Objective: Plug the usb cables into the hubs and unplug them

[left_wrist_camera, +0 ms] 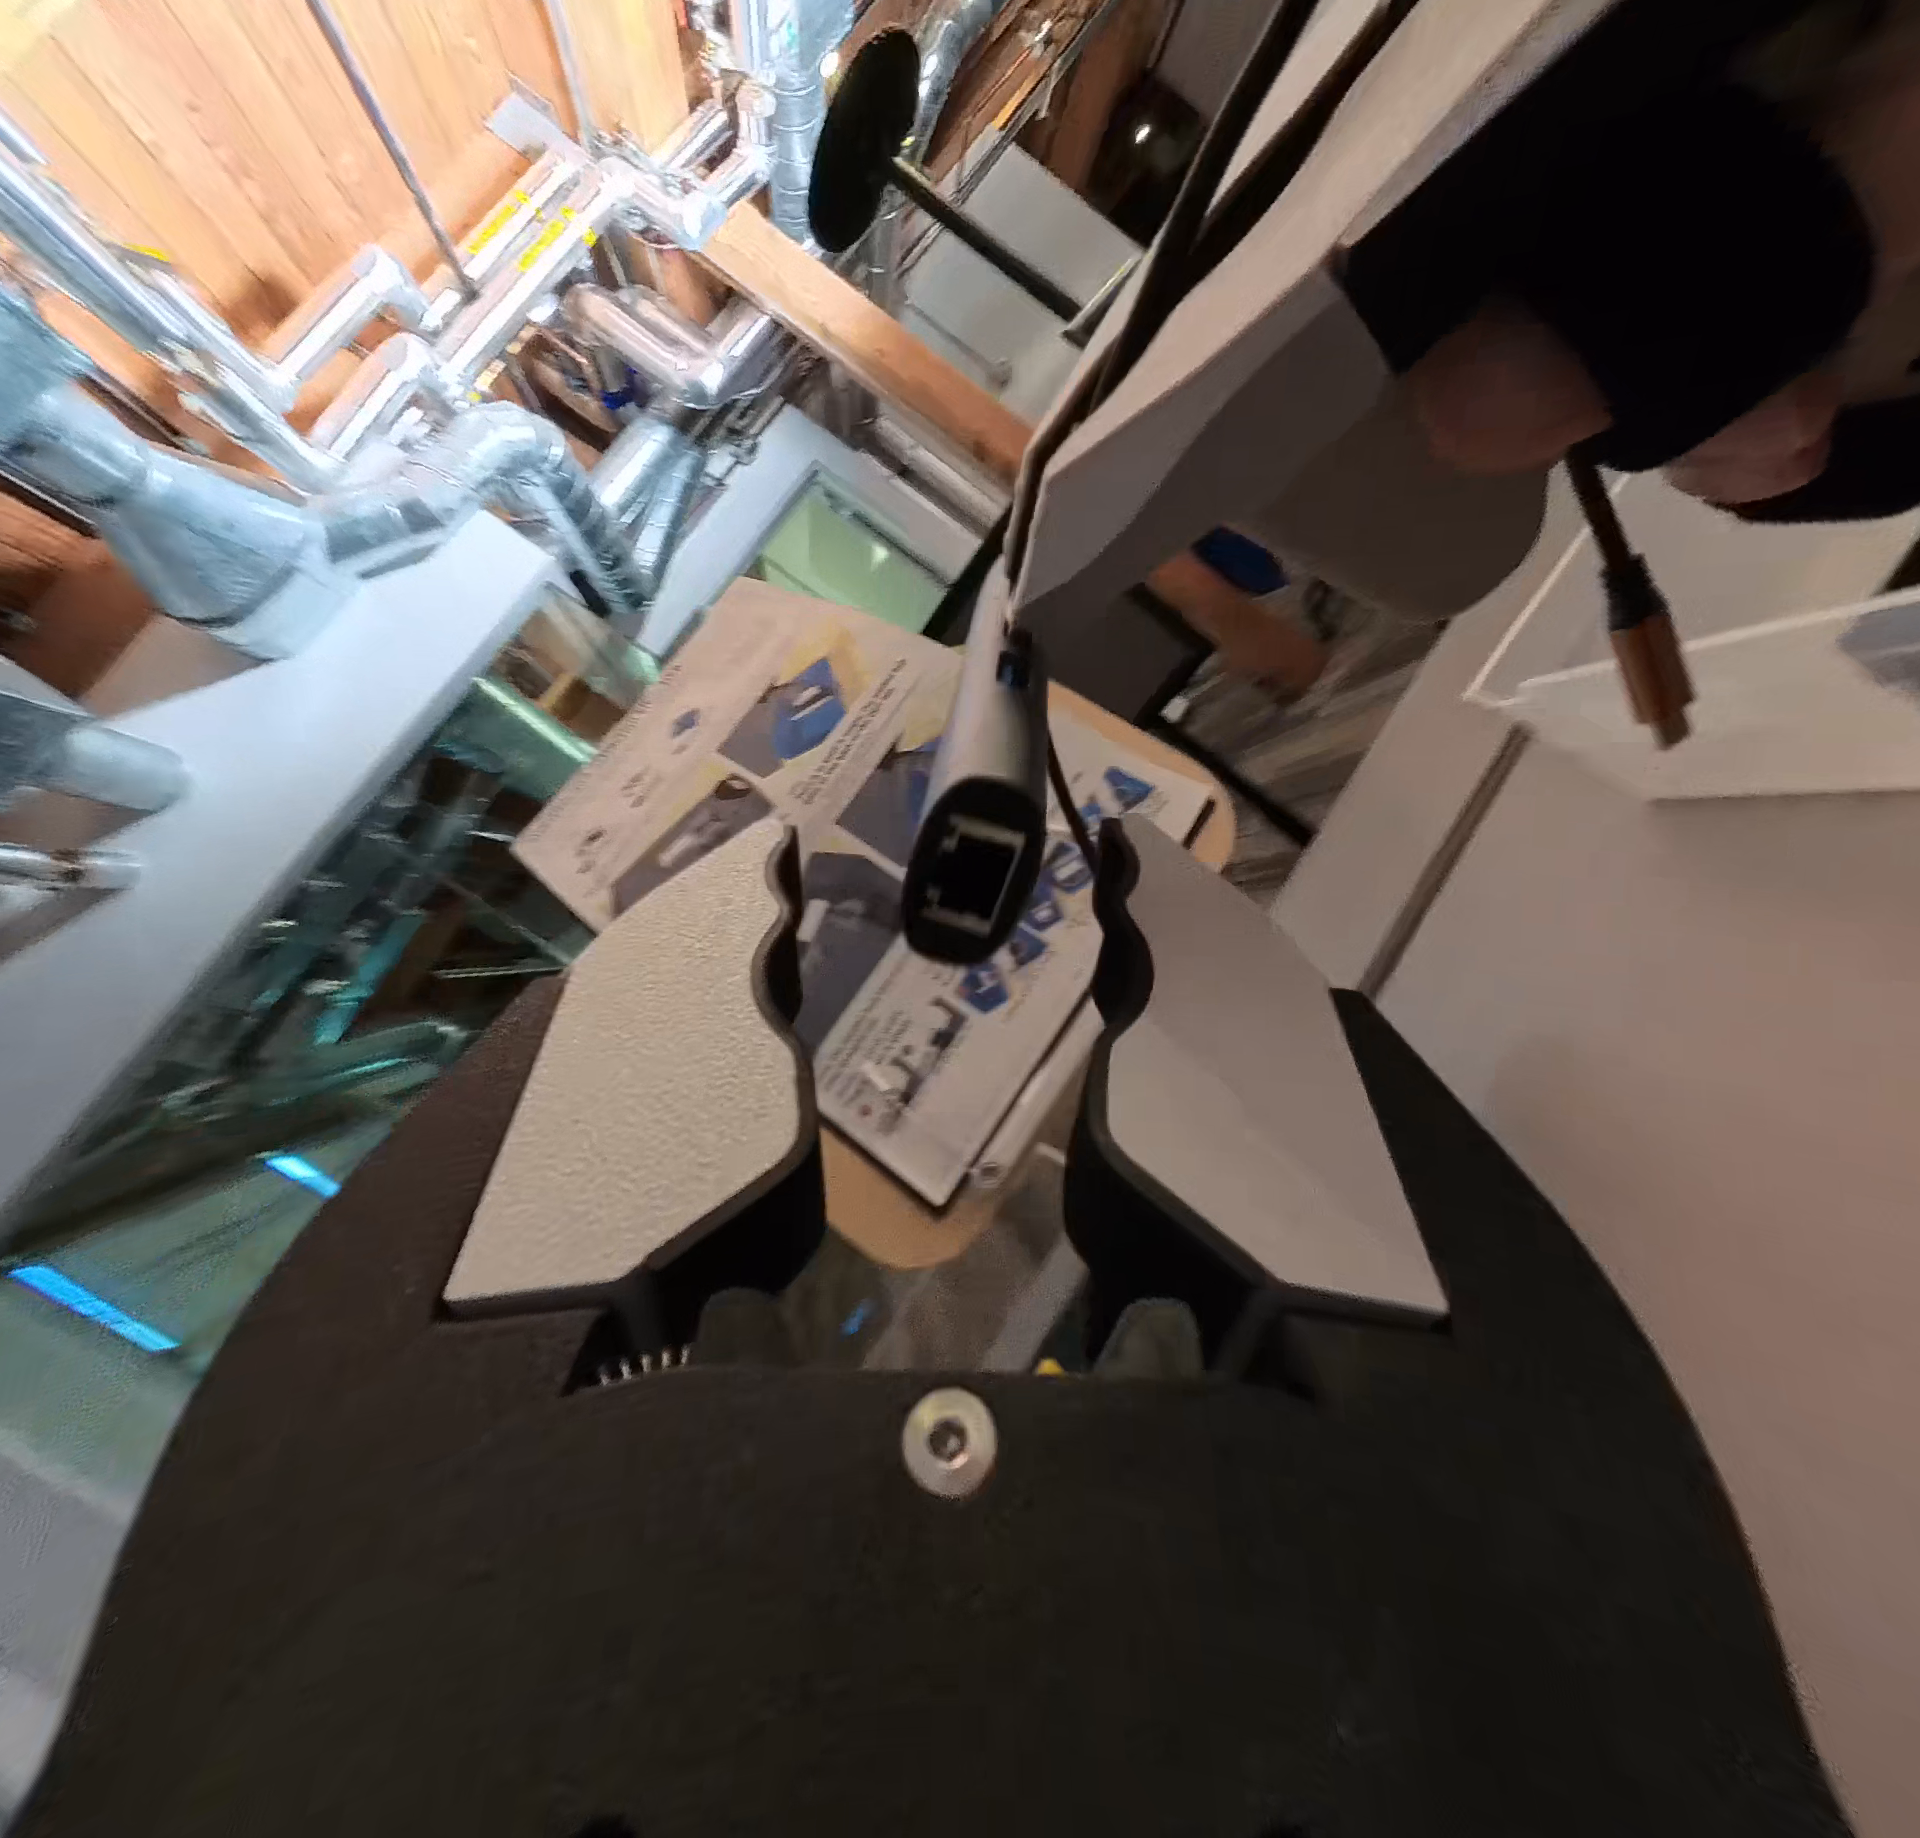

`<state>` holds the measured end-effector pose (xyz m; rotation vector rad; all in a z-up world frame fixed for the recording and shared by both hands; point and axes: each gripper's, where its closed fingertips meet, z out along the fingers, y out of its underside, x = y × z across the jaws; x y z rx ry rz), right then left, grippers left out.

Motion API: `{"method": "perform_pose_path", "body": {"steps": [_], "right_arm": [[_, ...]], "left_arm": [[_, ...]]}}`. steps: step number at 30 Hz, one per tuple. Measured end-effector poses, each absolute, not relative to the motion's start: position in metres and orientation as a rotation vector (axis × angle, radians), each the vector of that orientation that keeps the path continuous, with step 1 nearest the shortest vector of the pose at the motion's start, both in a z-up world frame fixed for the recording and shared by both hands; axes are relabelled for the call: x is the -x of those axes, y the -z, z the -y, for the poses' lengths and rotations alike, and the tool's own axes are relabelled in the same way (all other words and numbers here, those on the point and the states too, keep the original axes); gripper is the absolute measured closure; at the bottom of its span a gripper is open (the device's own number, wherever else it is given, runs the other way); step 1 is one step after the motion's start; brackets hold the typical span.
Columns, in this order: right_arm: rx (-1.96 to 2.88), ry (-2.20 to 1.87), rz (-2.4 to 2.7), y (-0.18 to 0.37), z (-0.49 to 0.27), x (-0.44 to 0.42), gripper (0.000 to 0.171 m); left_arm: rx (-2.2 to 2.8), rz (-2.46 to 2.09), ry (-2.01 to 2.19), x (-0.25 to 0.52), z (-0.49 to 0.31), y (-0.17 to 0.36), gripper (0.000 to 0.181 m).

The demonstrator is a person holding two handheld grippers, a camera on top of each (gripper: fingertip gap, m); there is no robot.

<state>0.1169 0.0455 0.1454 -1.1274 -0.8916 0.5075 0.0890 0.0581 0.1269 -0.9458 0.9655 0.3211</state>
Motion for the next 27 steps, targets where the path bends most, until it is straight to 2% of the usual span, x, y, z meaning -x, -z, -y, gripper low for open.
{"method": "perform_pose_path", "body": {"steps": [3,6,10,14,18,21,27], "right_arm": [[1.113,-0.446,0.857,-0.152,-0.052,-0.13,0.155],[1.116,-0.378,0.845,-0.153,-0.06,-0.138,0.155],[1.105,-0.296,0.862,-0.149,-0.063,-0.136,0.156],[1.073,-0.255,0.881,-0.148,-0.059,-0.13,0.155],[1.045,-0.229,0.891,-0.149,-0.054,-0.127,0.155],[1.03,-0.228,0.901,-0.149,-0.052,-0.125,0.156],[1.054,-0.206,0.935,-0.142,-0.057,-0.122,0.156]], "left_arm": [[1.037,-0.997,-0.044,-0.097,-0.055,-0.12,0.123],[1.178,-0.914,0.419,-0.101,-0.052,-0.121,0.116],[1.282,-0.734,0.975,-0.11,-0.043,-0.129,0.124],[1.311,-0.647,1.031,-0.113,-0.049,-0.124,0.125],[1.29,-0.585,1.129,-0.111,-0.048,-0.127,0.142],[1.296,-0.535,1.233,-0.111,-0.048,-0.127,0.148],[1.326,-0.453,1.396,-0.109,-0.054,-0.12,0.149]]}}
